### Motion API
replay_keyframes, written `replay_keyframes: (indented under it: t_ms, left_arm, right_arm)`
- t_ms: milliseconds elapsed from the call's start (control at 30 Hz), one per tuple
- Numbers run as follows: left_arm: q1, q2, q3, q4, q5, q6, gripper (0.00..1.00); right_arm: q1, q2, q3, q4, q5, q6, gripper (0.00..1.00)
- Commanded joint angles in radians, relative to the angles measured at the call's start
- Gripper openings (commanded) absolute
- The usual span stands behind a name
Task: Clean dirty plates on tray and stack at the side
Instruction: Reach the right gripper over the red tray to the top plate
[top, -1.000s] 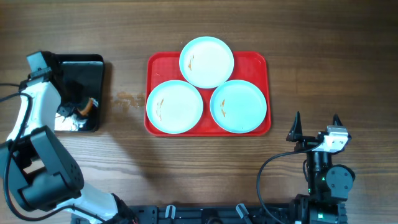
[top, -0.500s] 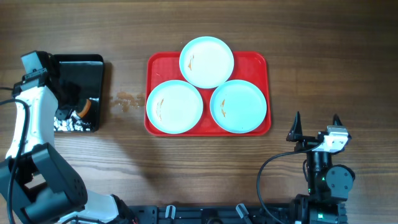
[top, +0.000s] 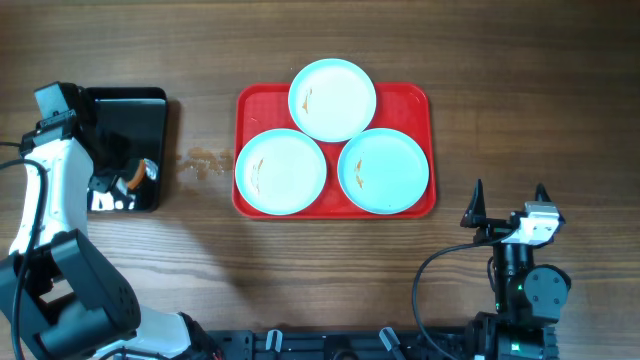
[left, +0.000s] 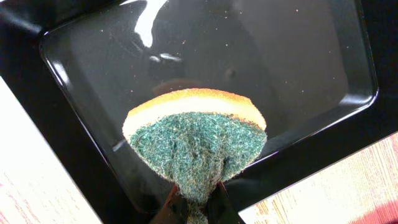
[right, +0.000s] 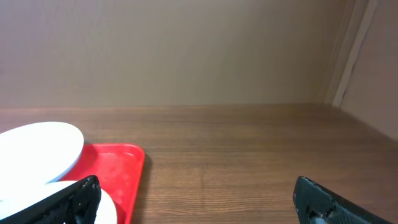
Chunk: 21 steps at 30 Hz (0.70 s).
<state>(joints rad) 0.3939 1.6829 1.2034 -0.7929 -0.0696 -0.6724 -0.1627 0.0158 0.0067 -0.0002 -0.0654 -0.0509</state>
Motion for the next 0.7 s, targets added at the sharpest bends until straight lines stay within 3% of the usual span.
replay_keyframes:
  t_ms: [0, 333, 433, 533, 600, 667]
  left_arm:
    - [0.003, -0.014, 0.007, 0.003, -0.007, -0.020, 0.04]
    - [0.003, -0.014, 0.007, 0.010, -0.006, -0.020, 0.04]
    - [0.003, -0.014, 0.007, 0.014, -0.006, -0.020, 0.04]
    - [0.003, -0.014, 0.007, 0.016, -0.007, -0.019, 0.04]
    - [0.003, -0.014, 0.007, 0.025, -0.007, -0.016, 0.04]
    - [0.003, -0.014, 0.007, 0.039, -0.008, -0.016, 0.04]
  right_arm:
    - [-0.005, 0.001, -0.002, 0.002, 0.021, -0.107, 1.00]
    - [-0.005, 0.001, -0.002, 0.009, 0.021, -0.105, 1.00]
    - [-0.005, 0.001, -0.002, 0.012, -0.102, -0.034, 1.00]
    - [-0.005, 0.001, -0.002, 0.048, -0.306, 0.230, 1.00]
    - [-0.005, 0.001, -0.002, 0.090, -0.432, 0.488, 1.00]
    - [-0.005, 0.001, -0.002, 0.083, -0.540, 0.846, 1.00]
